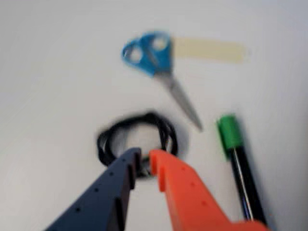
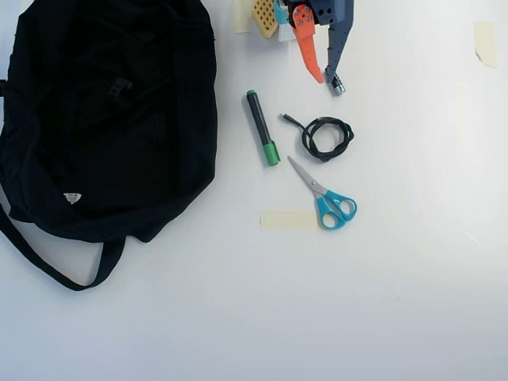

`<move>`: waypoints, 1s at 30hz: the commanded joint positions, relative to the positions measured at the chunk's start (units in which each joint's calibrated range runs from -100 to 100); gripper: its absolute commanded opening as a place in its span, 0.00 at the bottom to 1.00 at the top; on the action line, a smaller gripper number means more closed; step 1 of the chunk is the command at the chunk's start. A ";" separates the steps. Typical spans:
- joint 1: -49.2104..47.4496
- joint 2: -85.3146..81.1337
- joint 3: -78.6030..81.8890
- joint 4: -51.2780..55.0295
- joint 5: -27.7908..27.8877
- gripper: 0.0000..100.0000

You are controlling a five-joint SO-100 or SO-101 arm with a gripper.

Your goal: Put the bike light into the black bag

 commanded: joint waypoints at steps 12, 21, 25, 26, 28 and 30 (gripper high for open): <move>-0.04 -27.90 40.09 -2.10 0.24 0.02; 0.33 -27.98 40.00 10.56 0.13 0.02; 0.71 -27.98 40.00 10.56 -0.13 0.02; 0.71 -27.98 40.00 10.56 -0.13 0.02; 0.71 -27.98 40.00 10.48 -0.08 0.02; 0.41 -27.98 40.00 10.48 0.18 0.02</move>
